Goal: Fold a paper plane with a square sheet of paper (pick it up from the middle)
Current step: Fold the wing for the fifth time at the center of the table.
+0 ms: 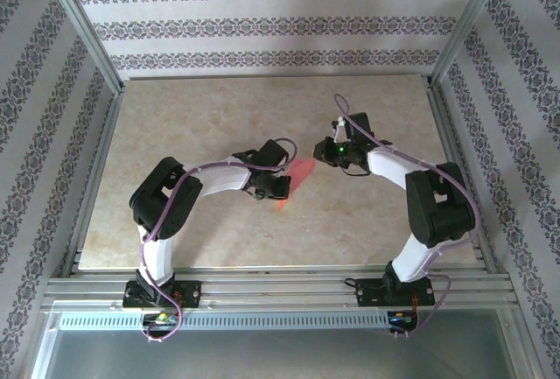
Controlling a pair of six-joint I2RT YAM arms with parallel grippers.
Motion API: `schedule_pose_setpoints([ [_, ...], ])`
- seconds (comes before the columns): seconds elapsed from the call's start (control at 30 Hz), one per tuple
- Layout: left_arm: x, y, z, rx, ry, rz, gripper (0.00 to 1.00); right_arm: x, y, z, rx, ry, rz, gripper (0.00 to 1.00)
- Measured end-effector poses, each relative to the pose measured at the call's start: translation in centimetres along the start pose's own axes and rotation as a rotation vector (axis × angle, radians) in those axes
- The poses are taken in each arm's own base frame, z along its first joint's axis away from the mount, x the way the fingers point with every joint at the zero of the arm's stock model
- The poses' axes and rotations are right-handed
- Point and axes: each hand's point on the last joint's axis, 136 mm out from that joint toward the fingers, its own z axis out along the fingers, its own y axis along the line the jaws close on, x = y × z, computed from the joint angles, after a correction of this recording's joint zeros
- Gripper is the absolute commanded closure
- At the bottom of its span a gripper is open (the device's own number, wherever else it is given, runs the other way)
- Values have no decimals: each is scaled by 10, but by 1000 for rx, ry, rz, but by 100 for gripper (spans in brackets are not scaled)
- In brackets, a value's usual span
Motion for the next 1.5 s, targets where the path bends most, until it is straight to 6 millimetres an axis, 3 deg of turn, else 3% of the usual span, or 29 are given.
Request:
schedule_pose_setpoints([
  [0.1,0,0,0,0,1,0,100,21,12,12,-16,44,-31,87],
  [0.23,0,0,0,0,1,1,100,53,11,35,-5,130,-31,88],
  [0.43,0,0,0,-1,2,7,100,70,-2,57,24,189,4,90],
  [0.9,2,1,1,-1,6,32,100,40,-27,59,30,146,88,90],
  [1.3,3,1,0,6,-4,35,100,-17,-75,37,93,-6,177,89],
  [1.4,4,1,-2,1,5,33,100,-25,-78,29,116,-38,180,86],
  [1.5,6,2,-4,-12,26,26,95,-34,-67,10,123,-83,155,78],
])
